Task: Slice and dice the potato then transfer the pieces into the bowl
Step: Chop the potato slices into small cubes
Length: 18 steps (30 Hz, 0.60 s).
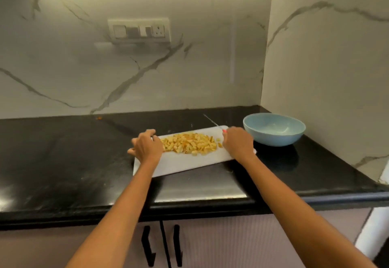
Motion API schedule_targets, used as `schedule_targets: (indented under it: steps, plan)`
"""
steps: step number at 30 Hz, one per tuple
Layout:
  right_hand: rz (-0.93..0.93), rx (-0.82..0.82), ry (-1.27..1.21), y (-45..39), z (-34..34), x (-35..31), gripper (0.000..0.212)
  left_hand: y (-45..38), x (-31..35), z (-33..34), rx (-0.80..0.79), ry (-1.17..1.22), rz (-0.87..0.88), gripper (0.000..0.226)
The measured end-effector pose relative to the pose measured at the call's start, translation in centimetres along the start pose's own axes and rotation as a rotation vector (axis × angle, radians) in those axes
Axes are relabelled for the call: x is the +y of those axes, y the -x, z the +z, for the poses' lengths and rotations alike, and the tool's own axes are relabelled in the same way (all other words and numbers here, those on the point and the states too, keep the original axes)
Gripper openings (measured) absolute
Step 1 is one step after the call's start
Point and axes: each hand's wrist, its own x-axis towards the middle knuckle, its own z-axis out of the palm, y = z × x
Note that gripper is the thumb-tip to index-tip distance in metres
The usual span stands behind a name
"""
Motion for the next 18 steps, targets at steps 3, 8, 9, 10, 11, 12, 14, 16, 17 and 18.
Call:
schedule_targets:
  steps: [3, 8, 9, 10, 11, 12, 14, 16, 17, 18]
  plan:
    - [0.019, -0.041, 0.037, -1.8, 1.4, -0.8, 0.022, -1.6, -1.0, 0.8, -0.027, 0.024, -0.051, 0.032]
    - [0.116, -0.038, -0.003, -1.9, 2.5, -0.7, 0.023, -1.7, -1.0, 0.8, 0.012, 0.010, -0.040, 0.030]
    - [0.115, -0.037, -0.053, -1.9, 2.4, -0.6, 0.026, -1.4, -0.9, 0.6, 0.012, 0.013, -0.033, 0.030]
    - [0.125, -0.029, -0.095, -2.1, 2.2, -0.5, 0.028, -1.3, -0.5, 0.3, 0.007, 0.023, -0.035, 0.030]
    - [0.152, -0.024, -0.127, -2.0, 2.0, -0.5, 0.031, -0.8, -0.3, 0.0, 0.002, 0.018, -0.034, 0.031]
    - [0.179, -0.021, -0.149, -1.8, 1.9, -0.5, 0.032, -0.3, -0.2, -0.1, -0.002, -0.016, -0.034, 0.031]
    - [0.216, -0.058, -0.142, -1.4, 1.4, -0.7, 0.031, 0.7, -0.1, -0.7, -0.017, -0.133, -0.058, 0.032]
    - [0.233, -0.105, -0.107, -0.7, 0.7, -1.1, 0.028, 1.9, 0.0, -1.2, -0.067, -0.245, -0.061, 0.033]
    - [0.242, -0.133, -0.084, -0.4, 0.4, -1.2, 0.028, 2.3, 0.0, -1.3, -0.098, -0.287, -0.050, 0.034]
    - [0.265, -0.168, -0.057, -0.3, 0.0, -1.2, 0.028, 2.5, 0.2, -1.3, -0.135, -0.318, -0.033, 0.036]
